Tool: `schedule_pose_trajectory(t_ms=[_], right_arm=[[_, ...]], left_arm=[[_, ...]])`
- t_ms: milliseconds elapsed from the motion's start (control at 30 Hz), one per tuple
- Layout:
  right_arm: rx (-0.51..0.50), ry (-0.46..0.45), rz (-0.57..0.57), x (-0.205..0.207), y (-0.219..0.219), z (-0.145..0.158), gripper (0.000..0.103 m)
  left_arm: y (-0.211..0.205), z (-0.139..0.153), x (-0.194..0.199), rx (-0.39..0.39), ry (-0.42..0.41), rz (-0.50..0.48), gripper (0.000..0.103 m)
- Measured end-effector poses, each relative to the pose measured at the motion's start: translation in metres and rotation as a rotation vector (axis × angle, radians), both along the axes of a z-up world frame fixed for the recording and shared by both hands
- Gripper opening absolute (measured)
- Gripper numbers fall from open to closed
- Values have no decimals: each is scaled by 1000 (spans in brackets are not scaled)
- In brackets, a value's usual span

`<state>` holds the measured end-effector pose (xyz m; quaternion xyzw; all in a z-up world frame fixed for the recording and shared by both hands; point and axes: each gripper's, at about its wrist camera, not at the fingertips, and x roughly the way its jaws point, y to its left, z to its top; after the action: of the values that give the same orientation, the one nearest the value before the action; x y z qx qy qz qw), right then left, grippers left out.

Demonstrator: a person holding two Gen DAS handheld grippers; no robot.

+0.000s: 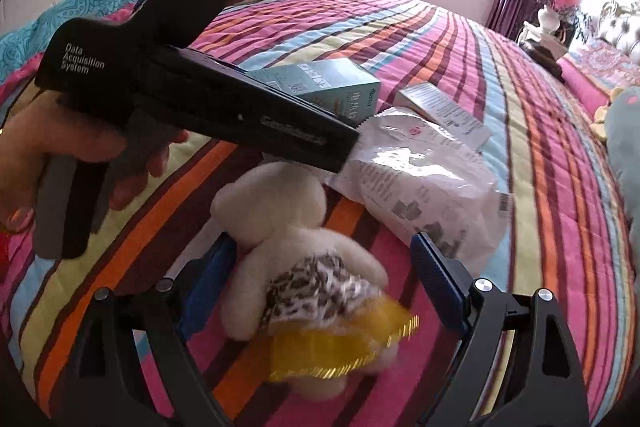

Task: Collect trash
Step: 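Grasp the teal box with the left tool while the right tool grasps the plush bear, then carry teal box and plush bear to the wastebasket and open both tools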

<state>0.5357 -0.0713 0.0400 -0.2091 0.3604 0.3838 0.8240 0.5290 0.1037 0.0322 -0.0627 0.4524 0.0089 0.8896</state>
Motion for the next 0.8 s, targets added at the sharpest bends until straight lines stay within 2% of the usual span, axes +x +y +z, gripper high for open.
schedule_pose_trajectory(t_ms=[167,300,333,367,400,433,467,567,733,800], right_arm=[[-13,43,-12,5,6,-10,84],[20,79,-36,6,0,-10,83],[22,77,-48,5,0,-9,82],[23,75,-64,4,-1,-8,76],[35,80,-78,3,-2,-7,69],[41,79,-95,1,-4,-6,66],[41,81,-113,0,-6,-6,61],[58,98,-166,-3,-12,-5,55],[14,39,-310,-19,-23,-4,53],[56,54,-360,-23,-37,-1,52]], left_arm=[[2,-6,5,29,-6,15,83],[0,-10,5,58,-5,13,82],[-2,-10,5,74,-5,12,79],[-3,-10,5,96,-8,16,74],[-4,-10,3,113,-15,23,64],[-4,-9,3,117,-19,26,51],[-3,-8,2,124,-19,36,47],[4,-6,-2,115,-12,61,47],[16,-5,-20,181,-10,119,47],[24,-2,-31,162,-10,132,47]])
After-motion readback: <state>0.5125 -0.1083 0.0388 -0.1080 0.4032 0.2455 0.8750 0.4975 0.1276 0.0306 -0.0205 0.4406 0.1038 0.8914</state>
